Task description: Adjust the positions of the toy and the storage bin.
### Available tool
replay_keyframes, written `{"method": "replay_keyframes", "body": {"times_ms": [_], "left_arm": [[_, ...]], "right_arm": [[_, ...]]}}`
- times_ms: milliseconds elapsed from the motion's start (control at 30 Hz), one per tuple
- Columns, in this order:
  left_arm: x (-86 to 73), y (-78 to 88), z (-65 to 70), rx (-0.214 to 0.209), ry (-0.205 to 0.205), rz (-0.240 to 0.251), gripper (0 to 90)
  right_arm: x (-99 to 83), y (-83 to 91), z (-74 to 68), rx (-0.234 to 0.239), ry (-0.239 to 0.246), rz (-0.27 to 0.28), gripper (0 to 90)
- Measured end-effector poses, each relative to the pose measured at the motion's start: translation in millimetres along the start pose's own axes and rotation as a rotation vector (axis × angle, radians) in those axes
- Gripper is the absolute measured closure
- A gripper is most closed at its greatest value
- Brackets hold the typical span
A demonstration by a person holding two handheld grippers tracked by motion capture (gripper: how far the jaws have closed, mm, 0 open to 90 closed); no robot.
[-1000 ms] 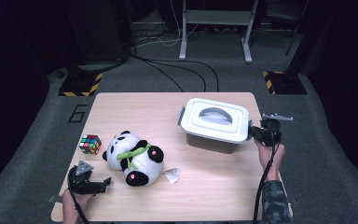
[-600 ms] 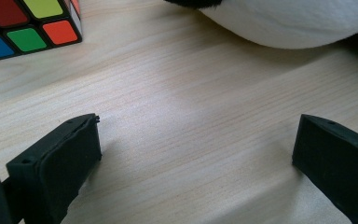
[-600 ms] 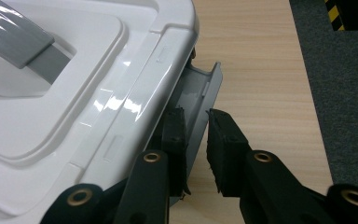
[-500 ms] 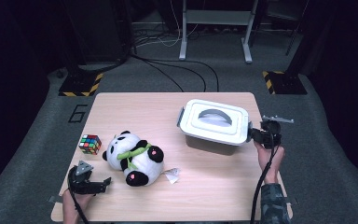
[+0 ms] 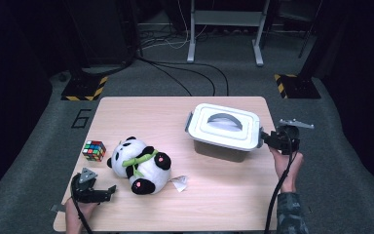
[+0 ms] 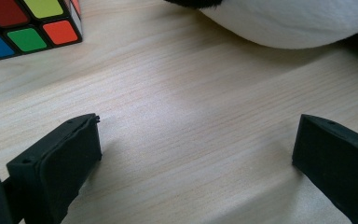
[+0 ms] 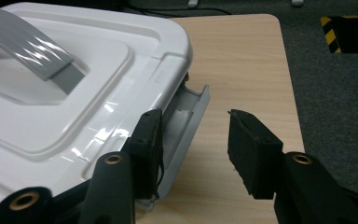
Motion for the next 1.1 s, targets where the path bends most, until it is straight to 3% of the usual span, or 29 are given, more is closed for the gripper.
{"method": "replay_keyframes", "body": {"times_ms": [100, 200, 433, 600, 867, 1100], "left_arm": [[0.0, 0.0, 0.1, 0.001, 0.001, 0.000, 0.7], [0.0, 0.0, 0.2, 0.001, 0.002, 0.000, 0.7], [0.0, 0.1, -0.2, 0.008, 0.006, 0.000, 0.9], [0.1, 0.4, -0.3, 0.007, 0.005, -0.004, 0.8], [0.0, 0.0, -0.2, 0.008, 0.007, 0.000, 0.9], [0.0, 0.0, -0.2, 0.008, 0.007, 0.000, 0.9]], "right_arm": [[3.9, 3.7, -4.0, 0.015, 0.017, 0.008, 47.5], [8.7, 4.7, -11.8, 0.061, 0.047, 0.011, 38.6], [20.5, -6.8, -35.5, 0.150, 0.132, -0.034, 31.0], [30.2, -26.3, -52.2, 0.193, 0.189, -0.084, 31.1], [47.7, -53.1, -65.8, 0.239, 0.228, -0.133, 33.1], [57.1, -68.1, -71.3, 0.252, 0.246, -0.170, 45.1]]}}
Point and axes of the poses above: each handheld gripper's, and its own axes: y roughly backward along the jaws, x roughly out of its top, z roughly to its right, the point moved 1 cm from there along -y, roughly forward along the jaws, and after that the axes turned 11 degrees about x, right-handed, at the moved point
